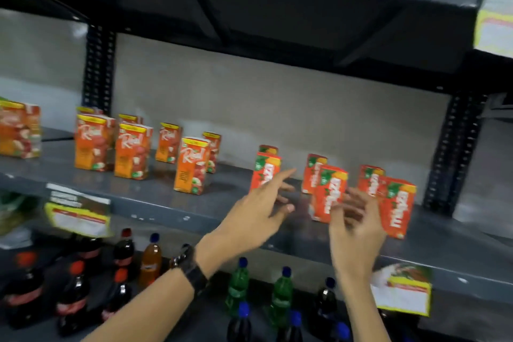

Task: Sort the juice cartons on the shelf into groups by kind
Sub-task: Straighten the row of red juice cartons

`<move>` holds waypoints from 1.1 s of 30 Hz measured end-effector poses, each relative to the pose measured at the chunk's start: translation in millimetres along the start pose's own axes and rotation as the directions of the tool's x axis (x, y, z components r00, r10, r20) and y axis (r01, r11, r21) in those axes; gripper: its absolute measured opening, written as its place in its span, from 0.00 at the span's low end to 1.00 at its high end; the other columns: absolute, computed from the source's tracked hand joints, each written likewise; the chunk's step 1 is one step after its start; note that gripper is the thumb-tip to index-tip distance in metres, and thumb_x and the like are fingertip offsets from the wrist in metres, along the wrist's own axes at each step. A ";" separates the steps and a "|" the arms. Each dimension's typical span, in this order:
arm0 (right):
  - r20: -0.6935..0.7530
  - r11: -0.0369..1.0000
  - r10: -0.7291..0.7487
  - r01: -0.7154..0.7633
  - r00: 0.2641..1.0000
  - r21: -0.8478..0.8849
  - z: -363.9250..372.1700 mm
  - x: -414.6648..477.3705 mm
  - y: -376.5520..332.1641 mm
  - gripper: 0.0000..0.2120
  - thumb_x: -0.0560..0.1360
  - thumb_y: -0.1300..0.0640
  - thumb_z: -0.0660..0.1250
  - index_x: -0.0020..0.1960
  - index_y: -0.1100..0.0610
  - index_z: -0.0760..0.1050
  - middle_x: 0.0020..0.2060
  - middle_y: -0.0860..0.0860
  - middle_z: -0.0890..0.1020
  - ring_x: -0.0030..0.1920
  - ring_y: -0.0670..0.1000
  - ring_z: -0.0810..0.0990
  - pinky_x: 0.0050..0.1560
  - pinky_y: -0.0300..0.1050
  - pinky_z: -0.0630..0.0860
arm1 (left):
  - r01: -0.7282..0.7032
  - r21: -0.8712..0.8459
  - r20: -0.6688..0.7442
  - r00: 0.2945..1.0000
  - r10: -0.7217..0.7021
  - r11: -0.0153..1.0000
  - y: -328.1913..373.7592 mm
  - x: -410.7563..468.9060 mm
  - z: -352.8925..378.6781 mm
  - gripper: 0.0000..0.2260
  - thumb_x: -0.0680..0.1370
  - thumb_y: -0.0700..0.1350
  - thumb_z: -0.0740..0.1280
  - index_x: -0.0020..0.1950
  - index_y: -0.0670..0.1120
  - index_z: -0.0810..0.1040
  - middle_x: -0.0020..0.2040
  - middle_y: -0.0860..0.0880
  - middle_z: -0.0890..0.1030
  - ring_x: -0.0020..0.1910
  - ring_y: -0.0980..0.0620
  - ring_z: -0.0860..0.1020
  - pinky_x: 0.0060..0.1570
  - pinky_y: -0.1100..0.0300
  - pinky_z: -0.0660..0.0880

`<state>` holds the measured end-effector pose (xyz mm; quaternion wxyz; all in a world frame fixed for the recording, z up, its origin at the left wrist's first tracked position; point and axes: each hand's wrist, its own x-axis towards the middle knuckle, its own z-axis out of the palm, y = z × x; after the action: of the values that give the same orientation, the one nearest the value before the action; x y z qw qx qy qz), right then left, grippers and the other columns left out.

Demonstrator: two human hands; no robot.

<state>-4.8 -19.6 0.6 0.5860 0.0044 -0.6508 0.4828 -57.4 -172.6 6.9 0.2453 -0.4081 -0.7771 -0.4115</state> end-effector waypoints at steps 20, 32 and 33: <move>0.741 0.852 0.450 -0.488 0.498 -0.189 294.0 -100.0 -99.4 0.26 0.66 0.61 0.74 0.55 0.54 0.61 0.52 0.52 0.77 0.49 0.49 0.76 0.49 0.44 0.73 | 0.427 -0.005 0.072 0.902 -0.425 0.904 -233.1 -64.3 -295.0 0.46 0.65 0.61 0.71 0.74 0.49 0.52 0.68 0.49 0.70 0.65 0.51 0.70 0.67 0.50 0.65; 0.688 0.835 0.484 -0.520 0.540 -0.179 294.0 -100.0 -82.5 0.17 0.74 0.64 0.63 0.61 0.53 0.66 0.60 0.52 0.76 0.57 0.51 0.74 0.53 0.46 0.70 | 0.435 -0.292 0.173 0.900 -0.400 0.852 -245.6 -68.1 -306.9 0.27 0.66 0.50 0.73 0.61 0.60 0.66 0.58 0.56 0.77 0.57 0.59 0.76 0.55 0.63 0.73; 0.685 0.840 0.485 -0.507 0.543 -0.192 294.6 -100.7 -82.5 0.19 0.74 0.64 0.64 0.63 0.54 0.65 0.60 0.52 0.75 0.59 0.52 0.74 0.53 0.46 0.70 | 0.437 -0.293 0.176 0.899 -0.401 0.851 -245.3 -68.0 -306.8 0.26 0.66 0.50 0.73 0.60 0.62 0.66 0.58 0.56 0.77 0.57 0.59 0.76 0.54 0.64 0.73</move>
<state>-149.6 -306.7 19.8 0.1274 0.0147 -0.7918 0.5972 -211.4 -540.2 16.3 0.0365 -0.2852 -0.7809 -0.5546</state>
